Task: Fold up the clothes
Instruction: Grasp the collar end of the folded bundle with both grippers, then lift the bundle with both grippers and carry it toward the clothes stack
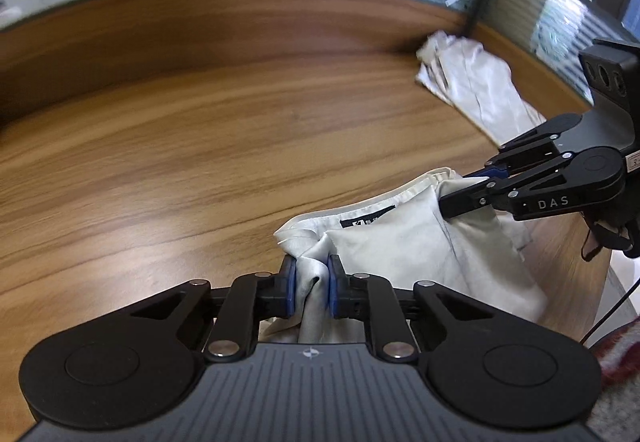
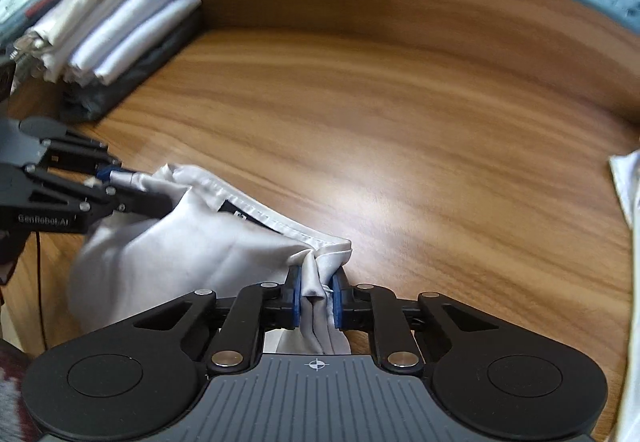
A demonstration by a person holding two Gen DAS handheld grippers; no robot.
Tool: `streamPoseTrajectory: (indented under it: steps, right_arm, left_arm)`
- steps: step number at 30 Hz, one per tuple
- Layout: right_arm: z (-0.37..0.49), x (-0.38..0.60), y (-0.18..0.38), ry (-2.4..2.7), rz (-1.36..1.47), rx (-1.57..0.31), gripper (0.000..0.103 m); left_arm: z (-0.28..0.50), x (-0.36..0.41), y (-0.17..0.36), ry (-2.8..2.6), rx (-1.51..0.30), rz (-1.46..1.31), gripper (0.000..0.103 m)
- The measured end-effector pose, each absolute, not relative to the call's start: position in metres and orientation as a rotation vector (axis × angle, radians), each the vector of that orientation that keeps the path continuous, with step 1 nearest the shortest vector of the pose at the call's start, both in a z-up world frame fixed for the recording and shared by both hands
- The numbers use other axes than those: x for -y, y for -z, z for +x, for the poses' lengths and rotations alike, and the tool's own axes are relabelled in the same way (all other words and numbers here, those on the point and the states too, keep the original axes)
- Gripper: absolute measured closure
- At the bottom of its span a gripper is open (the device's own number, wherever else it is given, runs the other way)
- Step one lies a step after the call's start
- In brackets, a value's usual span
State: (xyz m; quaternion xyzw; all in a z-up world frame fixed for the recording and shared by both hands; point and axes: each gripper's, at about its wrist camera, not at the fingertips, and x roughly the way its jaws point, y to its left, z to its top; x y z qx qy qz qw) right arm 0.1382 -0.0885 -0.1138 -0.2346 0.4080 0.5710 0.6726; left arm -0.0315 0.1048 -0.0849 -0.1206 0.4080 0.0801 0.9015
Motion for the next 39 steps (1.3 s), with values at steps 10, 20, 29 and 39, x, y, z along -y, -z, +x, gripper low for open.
streamPoseTrajectory:
  steps: [10, 20, 29, 39]
  right_arm:
    - [0.102, 0.095, 0.048, -1.478, -0.543, -0.678, 0.088]
    - [0.081, 0.047, 0.003, -1.811, -0.605, -0.472, 0.088]
    - [0.007, -0.018, -0.005, -1.986, -0.669, -0.387, 0.088]
    - [-0.084, -0.094, 0.012, -2.043, -0.727, -0.398, 0.088]
  left_arm:
    - [-0.102, -0.038, 0.022, -0.494, -0.658, -0.263, 0.088]
    - [-0.157, 0.022, -0.03, -0.94, -0.507, -0.372, 0.096]
    - [-0.227, 0.01, -0.048, -1.099, -0.452, -0.414, 0.096]
    - [-0.321, -0.071, -0.035, -1.083, -0.507, -0.457, 0.096]
